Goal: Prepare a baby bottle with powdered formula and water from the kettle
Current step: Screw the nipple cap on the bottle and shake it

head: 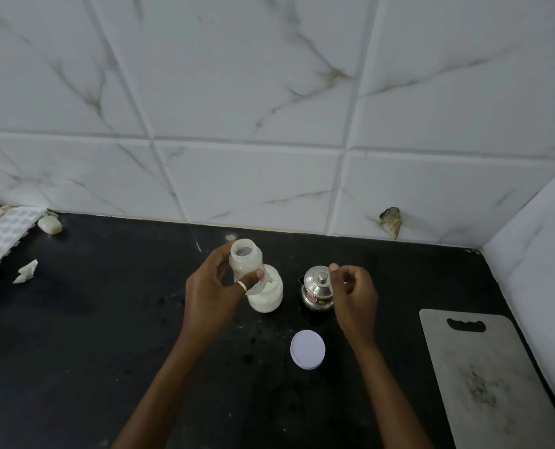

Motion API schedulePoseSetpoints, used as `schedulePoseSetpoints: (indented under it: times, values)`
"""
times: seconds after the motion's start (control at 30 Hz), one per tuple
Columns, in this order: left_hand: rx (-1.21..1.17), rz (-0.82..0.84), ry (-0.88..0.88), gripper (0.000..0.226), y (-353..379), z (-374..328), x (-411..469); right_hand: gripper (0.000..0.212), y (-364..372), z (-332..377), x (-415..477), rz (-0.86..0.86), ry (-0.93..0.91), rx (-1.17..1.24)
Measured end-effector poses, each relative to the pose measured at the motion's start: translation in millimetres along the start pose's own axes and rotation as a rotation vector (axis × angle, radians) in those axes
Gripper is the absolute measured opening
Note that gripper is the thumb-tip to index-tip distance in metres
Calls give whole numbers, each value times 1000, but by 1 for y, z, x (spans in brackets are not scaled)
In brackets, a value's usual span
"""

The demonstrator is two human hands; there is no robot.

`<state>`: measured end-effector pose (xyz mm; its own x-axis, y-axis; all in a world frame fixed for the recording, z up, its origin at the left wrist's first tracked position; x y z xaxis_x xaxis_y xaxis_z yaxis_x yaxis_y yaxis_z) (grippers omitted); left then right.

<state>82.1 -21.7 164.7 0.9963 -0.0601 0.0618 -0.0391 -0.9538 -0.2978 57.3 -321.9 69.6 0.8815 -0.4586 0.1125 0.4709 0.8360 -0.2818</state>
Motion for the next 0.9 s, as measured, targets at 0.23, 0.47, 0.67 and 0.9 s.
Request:
schedulePoseSetpoints:
  times: [0.23,0.47,0.67,0.9]
  values:
    - [13,-17,1,60,-37,2,1,25,51,47,-23,146,-80,-41]
    - [56,-25,7,57,-100,27,18,28,136,74,-38,263,-121,-114]
    - [53,-68,10,57,-167,57,39,35,233,71,-58,409,-60,-214]
    - [75,-50,-43,58,-213,111,54,56,329,28,-62,602,24,-387]
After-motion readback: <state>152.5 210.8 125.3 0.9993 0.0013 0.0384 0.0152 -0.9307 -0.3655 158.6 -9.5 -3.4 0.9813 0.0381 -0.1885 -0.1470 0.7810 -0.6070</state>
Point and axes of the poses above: each hand's wrist, its own x-axis towards the middle knuckle, its own y-axis out of the palm, z = x × y, the point moved 10 cm from there along x, towards the middle knuckle, and after that the axes turned 7 degrees about z, right-handed, at the moved point
